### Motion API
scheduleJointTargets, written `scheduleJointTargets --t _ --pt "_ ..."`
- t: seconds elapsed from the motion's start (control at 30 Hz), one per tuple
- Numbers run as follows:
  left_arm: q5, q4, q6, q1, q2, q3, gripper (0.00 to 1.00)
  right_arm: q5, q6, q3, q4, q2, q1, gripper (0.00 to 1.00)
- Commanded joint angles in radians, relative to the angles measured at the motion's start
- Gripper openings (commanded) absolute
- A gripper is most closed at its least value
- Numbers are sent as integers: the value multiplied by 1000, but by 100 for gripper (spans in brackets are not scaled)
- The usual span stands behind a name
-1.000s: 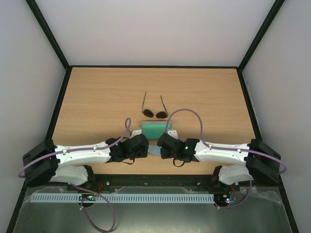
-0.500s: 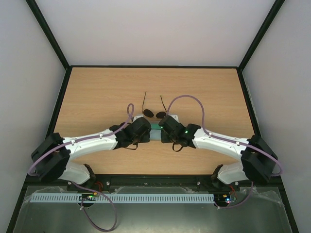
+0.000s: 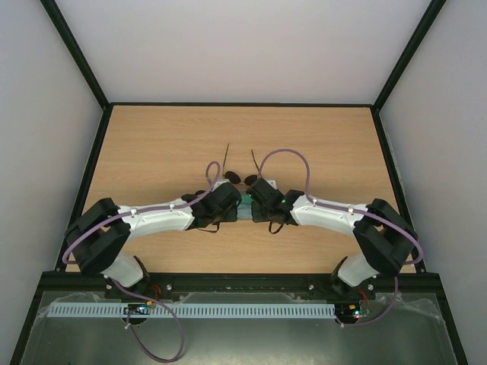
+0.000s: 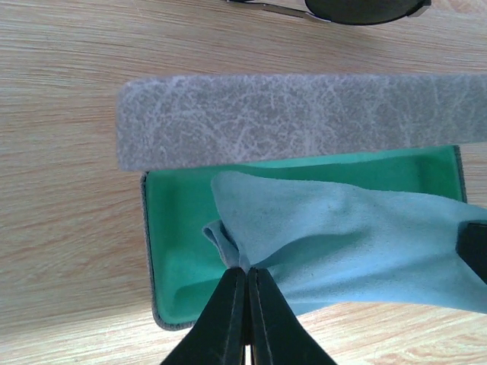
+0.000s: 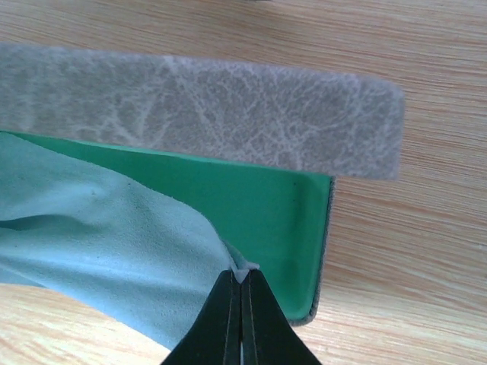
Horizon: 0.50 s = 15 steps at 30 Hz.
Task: Organize the sunglasses
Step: Place the glasses cleaning cloth in the sunglasses case.
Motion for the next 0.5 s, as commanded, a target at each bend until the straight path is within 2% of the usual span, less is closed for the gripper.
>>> scheduleJointTargets --t 0.0,0.47 --pt "-39 23 17 6 22 -6 2 35 -24 12 26 40 -9 1" --pt "-71 55 1 6 87 -10 2 70 -37 53 46 110 -34 1"
